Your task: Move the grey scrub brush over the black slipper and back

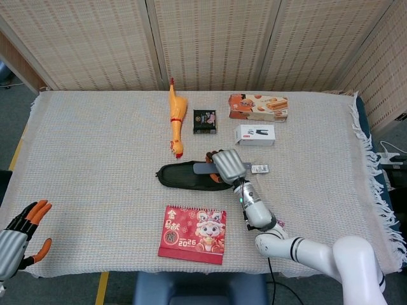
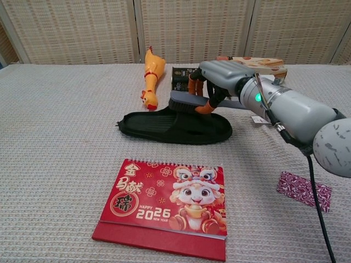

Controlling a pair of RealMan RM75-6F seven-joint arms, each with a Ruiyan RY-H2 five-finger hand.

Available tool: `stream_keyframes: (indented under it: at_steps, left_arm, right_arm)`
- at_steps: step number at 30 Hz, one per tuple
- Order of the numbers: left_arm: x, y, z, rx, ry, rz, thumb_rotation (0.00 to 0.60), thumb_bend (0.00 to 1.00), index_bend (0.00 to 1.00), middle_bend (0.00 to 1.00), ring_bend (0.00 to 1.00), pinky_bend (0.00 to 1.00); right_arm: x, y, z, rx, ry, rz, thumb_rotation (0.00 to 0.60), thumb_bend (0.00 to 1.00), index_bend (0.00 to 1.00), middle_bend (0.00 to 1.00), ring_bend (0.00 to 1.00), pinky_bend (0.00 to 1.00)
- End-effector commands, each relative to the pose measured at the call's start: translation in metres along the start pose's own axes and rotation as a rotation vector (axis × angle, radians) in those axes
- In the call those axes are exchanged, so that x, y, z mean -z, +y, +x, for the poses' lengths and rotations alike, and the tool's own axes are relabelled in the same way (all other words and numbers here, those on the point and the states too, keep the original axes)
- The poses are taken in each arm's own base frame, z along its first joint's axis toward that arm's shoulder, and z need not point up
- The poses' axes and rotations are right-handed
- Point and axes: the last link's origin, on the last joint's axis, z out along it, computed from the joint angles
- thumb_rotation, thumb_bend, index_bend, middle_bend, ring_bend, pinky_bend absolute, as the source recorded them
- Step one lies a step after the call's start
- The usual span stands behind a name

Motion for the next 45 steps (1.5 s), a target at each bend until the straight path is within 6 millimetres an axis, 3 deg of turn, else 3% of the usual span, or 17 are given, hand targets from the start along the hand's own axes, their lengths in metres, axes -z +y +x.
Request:
stream_keyframes:
  at_steps: [1,15,29,39,45]
  left_arm:
    - [0.001,0.0,0.001,0.001,0.002,-0.002,0.584,0.46,0.0,0.0,0.0,0.2]
    - [0.001,0.002,-0.002,-0.009,-0.004,-0.006,0.585,0.46,0.0,0.0,0.0,0.2]
    - [0.002,0.0,0.001,0.0,0.003,-0.003,0.586,0.46,0.0,0.0,0.0,0.2]
    - [0.003,0.002,0.0,-0.007,0.002,-0.01,0.587,0.46,0.0,0.0,0.0,0.2]
    - [0.003,0.004,-0.001,-0.01,0.001,-0.011,0.589,0.46,0.0,0.0,0.0,0.2]
  right_arm:
    - [-0.001,-0.004,-0.001,0.004,-0.003,0.005,0.6,0.49,0.83,0.53,0.59,0.8]
    - [0.012,0.03,-0.004,0.072,-0.03,-0.057,0.6,0.5,0.83,0.53,0.59,0.8]
    - [0.002,-0.003,-0.007,0.052,-0.028,0.002,0.6,0.5,0.83,0.53,0.59,0.8]
    - [0.016,0.028,-0.009,0.113,-0.044,-0.056,0.6,0.5,0.83,0.54,0.61,0.8]
    - [0.022,0.037,0.002,0.101,-0.029,-0.067,0.6,0.5,0.84,0.54,0.61,0.8]
